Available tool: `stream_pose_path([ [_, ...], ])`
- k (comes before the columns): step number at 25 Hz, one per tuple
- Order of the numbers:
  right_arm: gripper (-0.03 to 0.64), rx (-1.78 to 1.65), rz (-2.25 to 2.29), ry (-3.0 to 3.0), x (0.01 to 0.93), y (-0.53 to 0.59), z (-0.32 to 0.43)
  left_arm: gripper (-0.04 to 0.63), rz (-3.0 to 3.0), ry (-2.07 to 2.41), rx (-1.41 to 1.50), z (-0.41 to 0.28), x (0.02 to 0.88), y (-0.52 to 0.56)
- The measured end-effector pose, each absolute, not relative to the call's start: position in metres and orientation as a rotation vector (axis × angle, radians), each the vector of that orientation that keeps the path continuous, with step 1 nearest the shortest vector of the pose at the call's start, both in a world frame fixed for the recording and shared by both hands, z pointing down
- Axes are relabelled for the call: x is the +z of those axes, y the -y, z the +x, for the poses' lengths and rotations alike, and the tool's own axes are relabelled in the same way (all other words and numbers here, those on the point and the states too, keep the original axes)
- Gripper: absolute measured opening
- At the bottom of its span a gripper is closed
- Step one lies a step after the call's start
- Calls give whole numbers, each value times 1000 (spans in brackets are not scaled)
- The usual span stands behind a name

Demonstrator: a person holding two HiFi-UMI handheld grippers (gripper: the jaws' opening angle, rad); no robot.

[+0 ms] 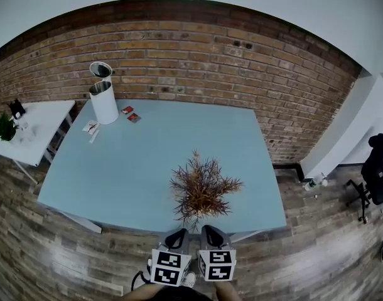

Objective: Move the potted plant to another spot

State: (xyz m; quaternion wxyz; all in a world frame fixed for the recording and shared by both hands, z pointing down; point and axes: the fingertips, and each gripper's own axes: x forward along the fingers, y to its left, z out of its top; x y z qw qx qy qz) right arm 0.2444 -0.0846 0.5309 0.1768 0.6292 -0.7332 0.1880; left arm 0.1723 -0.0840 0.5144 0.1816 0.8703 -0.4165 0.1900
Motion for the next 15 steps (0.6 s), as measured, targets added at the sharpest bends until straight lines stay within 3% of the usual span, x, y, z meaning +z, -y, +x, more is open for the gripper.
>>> stream_pose_path([
  [15, 6, 571, 1772, 2098, 528, 80, 239, -2, 2464, 1160, 537, 171, 517, 82],
])
